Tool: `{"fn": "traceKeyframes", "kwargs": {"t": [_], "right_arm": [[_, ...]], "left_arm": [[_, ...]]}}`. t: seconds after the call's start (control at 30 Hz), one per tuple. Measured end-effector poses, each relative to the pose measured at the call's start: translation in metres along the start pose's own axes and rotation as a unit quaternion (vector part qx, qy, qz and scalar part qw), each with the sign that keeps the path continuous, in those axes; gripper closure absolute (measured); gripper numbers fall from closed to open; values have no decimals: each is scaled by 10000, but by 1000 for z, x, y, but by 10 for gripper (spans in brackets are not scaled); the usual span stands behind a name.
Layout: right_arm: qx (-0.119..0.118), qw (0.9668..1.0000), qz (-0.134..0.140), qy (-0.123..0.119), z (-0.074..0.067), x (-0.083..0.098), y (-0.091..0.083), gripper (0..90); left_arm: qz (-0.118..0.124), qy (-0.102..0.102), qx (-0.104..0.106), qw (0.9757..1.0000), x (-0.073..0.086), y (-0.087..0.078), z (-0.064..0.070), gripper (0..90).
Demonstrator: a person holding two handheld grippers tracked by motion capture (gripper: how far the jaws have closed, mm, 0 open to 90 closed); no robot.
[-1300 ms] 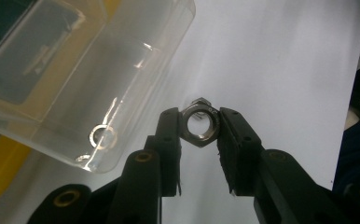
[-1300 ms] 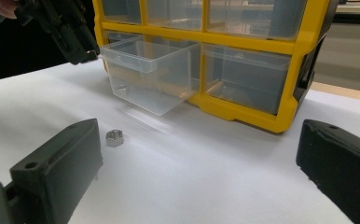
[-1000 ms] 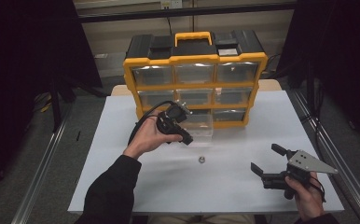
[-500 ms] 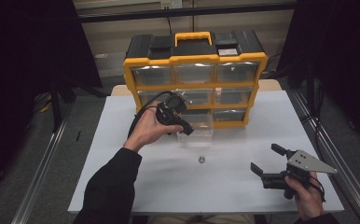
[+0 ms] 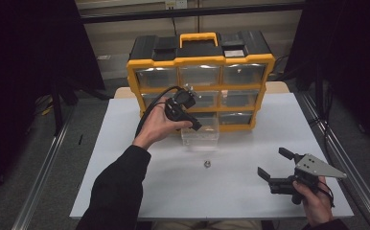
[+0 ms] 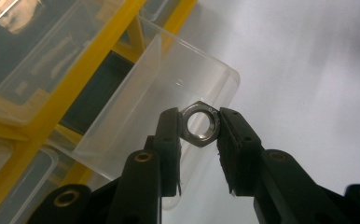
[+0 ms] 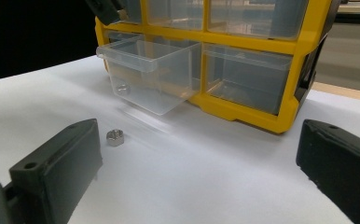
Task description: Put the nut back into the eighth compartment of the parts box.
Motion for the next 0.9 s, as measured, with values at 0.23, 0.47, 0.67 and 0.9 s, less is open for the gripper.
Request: {"fn": "traceKeyframes", "kwargs": {"t": [0.23, 0.47, 0.67, 0.9], "right_arm": [[5, 10000, 5, -8, 0, 0, 0, 2], [4, 10000, 6, 2, 1, 0, 0, 2], [5, 10000, 2, 8, 1, 0, -1, 2], [22, 10000, -3, 21, 1, 1, -2, 2]], "left_arm": [[-55, 42, -115, 9999, -3, 6, -8, 701], [-159, -46, -111, 9998, 0, 14, -15, 702], [-270, -37, -149, 9995, 3, 19, -18, 702], [-345, -28, -95, 9994, 8, 33, -19, 701]]}}
Point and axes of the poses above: each handheld gripper's, and its own axes: y roughly forward along the jaws, x roughly out of its underside, z roughly to its right, the point moved 9 cm from there along y, roughly forward along the jaws, and after that the axes turned 4 degrees about z, right-handed, at the moved point
